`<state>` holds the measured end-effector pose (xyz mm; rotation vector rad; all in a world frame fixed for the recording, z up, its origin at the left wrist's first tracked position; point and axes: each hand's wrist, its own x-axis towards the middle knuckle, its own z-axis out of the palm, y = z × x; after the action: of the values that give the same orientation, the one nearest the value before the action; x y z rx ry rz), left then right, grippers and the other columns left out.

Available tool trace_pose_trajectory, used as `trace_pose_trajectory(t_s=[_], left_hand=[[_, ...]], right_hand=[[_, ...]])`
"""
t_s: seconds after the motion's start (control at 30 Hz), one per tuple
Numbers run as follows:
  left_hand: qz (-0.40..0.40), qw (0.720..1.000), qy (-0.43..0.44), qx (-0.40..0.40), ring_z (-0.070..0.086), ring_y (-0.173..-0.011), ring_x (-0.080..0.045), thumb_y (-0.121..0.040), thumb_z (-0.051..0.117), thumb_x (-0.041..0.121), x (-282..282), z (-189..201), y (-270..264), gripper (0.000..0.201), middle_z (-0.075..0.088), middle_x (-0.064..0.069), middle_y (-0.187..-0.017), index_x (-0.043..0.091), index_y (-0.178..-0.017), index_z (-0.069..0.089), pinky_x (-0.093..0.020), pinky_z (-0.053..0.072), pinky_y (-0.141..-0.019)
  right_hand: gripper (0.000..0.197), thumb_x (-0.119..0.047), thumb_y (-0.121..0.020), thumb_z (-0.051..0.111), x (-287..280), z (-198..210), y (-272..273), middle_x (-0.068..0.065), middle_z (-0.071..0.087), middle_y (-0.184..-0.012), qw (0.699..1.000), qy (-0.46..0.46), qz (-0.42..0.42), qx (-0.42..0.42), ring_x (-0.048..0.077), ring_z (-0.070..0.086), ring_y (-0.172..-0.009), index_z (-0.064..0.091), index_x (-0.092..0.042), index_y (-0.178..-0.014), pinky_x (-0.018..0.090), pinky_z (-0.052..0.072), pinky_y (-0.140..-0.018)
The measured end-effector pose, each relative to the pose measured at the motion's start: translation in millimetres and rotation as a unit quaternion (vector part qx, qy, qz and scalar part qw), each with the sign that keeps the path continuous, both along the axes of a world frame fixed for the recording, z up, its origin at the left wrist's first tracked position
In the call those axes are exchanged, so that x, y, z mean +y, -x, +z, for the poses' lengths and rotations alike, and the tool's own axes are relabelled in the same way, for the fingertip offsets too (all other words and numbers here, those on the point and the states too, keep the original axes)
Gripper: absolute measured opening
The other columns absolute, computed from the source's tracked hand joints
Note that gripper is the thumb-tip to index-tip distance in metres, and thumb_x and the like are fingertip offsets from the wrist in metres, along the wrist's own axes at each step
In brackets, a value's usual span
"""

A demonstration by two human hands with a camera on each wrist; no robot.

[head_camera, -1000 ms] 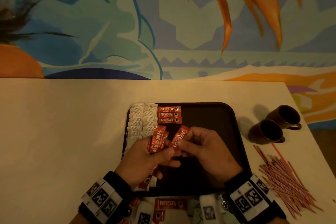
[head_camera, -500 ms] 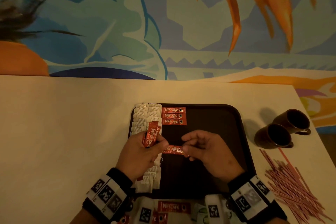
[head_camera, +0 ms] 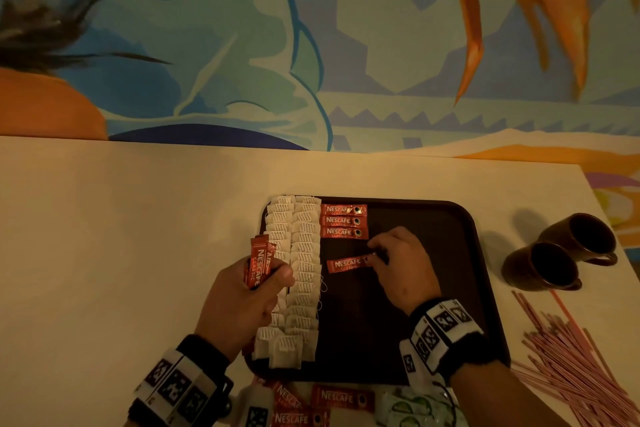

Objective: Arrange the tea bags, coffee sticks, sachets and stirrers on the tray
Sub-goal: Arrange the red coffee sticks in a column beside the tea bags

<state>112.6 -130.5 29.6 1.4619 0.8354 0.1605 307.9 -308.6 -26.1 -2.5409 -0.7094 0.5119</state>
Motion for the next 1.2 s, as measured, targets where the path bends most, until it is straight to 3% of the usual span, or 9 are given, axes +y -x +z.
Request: trace_pose_trajectory(t_s=[0.07,0.17,0.27,0.37,0.53,0.73,0.83,0.97,1.2], left_hand=[[0.0,1.0,-0.002,-0.001,0.045,-0.053,-0.016,-0.093,0.071,0.022,2.5,-1.7,5.3,0.012,0.063,-0.024,-0.074,0.017,-0.083,0.075,-0.026,0.041,-0.047],[-0.011,1.0,-0.009,-0.001,0.046,-0.053,-0.016,-0.094,0.07,0.024,4.6,-3.2,11.1,0.012,0.063,-0.017,-0.07,0.02,-0.083,0.075,-0.027,0.042,-0.048],[-0.017,1.0,-0.008,-0.001,0.046,-0.055,-0.019,-0.094,0.07,0.024,5.8,-2.4,14.7,0.013,0.064,-0.012,-0.069,0.018,-0.084,0.075,-0.029,0.042,-0.049],[-0.02,1.0,-0.003,-0.003,0.044,-0.056,-0.023,-0.092,0.071,0.026,6.2,0.2,17.6,0.011,0.064,-0.025,-0.076,0.019,-0.084,0.075,-0.029,0.04,-0.048],[-0.026,1.0,0.002,0.003,0.043,-0.056,-0.022,-0.092,0.072,0.026,7.7,2.2,21.3,0.01,0.058,-0.015,-0.069,0.02,-0.085,0.075,-0.029,0.04,-0.048],[-0.019,1.0,0.016,-0.003,0.045,-0.055,-0.018,-0.091,0.073,0.024,5.4,1.2,19.3,0.008,0.063,-0.032,-0.086,0.017,-0.088,0.074,-0.028,0.04,-0.048],[-0.024,1.0,0.02,-0.002,0.045,-0.055,-0.017,-0.092,0.072,0.024,4.4,-0.3,17.9,0.009,0.064,-0.03,-0.084,0.016,-0.089,0.074,-0.026,0.04,-0.048],[-0.026,0.999,0.031,-0.005,0.044,-0.055,-0.017,-0.092,0.072,0.023,2.9,0.0,16.0,0.011,0.064,-0.012,-0.073,0.012,-0.092,0.073,-0.025,0.039,-0.048],[-0.02,0.999,0.046,-0.003,0.046,-0.055,-0.014,-0.092,0.072,0.022,1.5,3.3,14.3,0.012,0.071,-0.022,-0.087,0.01,-0.095,0.072,-0.025,0.04,-0.048]], right_hand=[[0.03,-0.024,-0.1,0.063,-1.3,3.4,9.2,-0.01,0.051,-0.131,0.994,0.028,0.105,-0.018,0.009,0.046,-0.124,0.067,-0.028,-0.129,0.022,0.042,-0.104],[0.038,-0.02,-0.102,0.055,2.2,1.4,16.8,-0.013,0.048,-0.137,0.976,0.075,0.2,-0.029,0.009,0.041,-0.128,0.061,-0.034,-0.137,0.026,0.045,-0.105],[0.045,-0.016,-0.1,0.056,7.9,-1.6,13.7,-0.013,0.047,-0.137,0.977,0.077,0.195,-0.029,0.01,0.04,-0.127,0.058,-0.034,-0.141,0.03,0.05,-0.102],[0.047,-0.013,-0.098,0.057,13.0,-3.3,12.8,-0.013,0.046,-0.136,0.979,0.069,0.19,-0.03,0.01,0.039,-0.124,0.058,-0.031,-0.141,0.028,0.05,-0.098],[0.05,-0.011,-0.096,0.057,18.1,-6.5,12.6,-0.013,0.045,-0.138,0.981,0.06,0.185,-0.024,0.011,0.038,-0.124,0.057,-0.03,-0.143,0.027,0.048,-0.1],[0.049,-0.013,-0.097,0.058,19.5,-5.6,11.8,-0.013,0.045,-0.139,0.982,0.055,0.181,-0.023,0.01,0.038,-0.126,0.057,-0.03,-0.142,0.025,0.046,-0.101],[0.048,-0.014,-0.097,0.058,20.4,-5.9,12.2,-0.013,0.045,-0.139,0.982,0.051,0.182,-0.024,0.01,0.038,-0.125,0.058,-0.03,-0.142,0.024,0.046,-0.099],[0.048,-0.014,-0.097,0.058,21.6,-6.4,12.4,-0.013,0.045,-0.139,0.983,0.047,0.178,-0.023,0.01,0.038,-0.125,0.057,-0.031,-0.142,0.027,0.048,-0.1],[0.047,-0.014,-0.098,0.057,19.5,2.5,12.1,-0.013,0.046,-0.14,0.985,0.023,0.167,-0.03,0.009,0.038,-0.125,0.057,-0.028,-0.143,0.028,0.048,-0.101]])
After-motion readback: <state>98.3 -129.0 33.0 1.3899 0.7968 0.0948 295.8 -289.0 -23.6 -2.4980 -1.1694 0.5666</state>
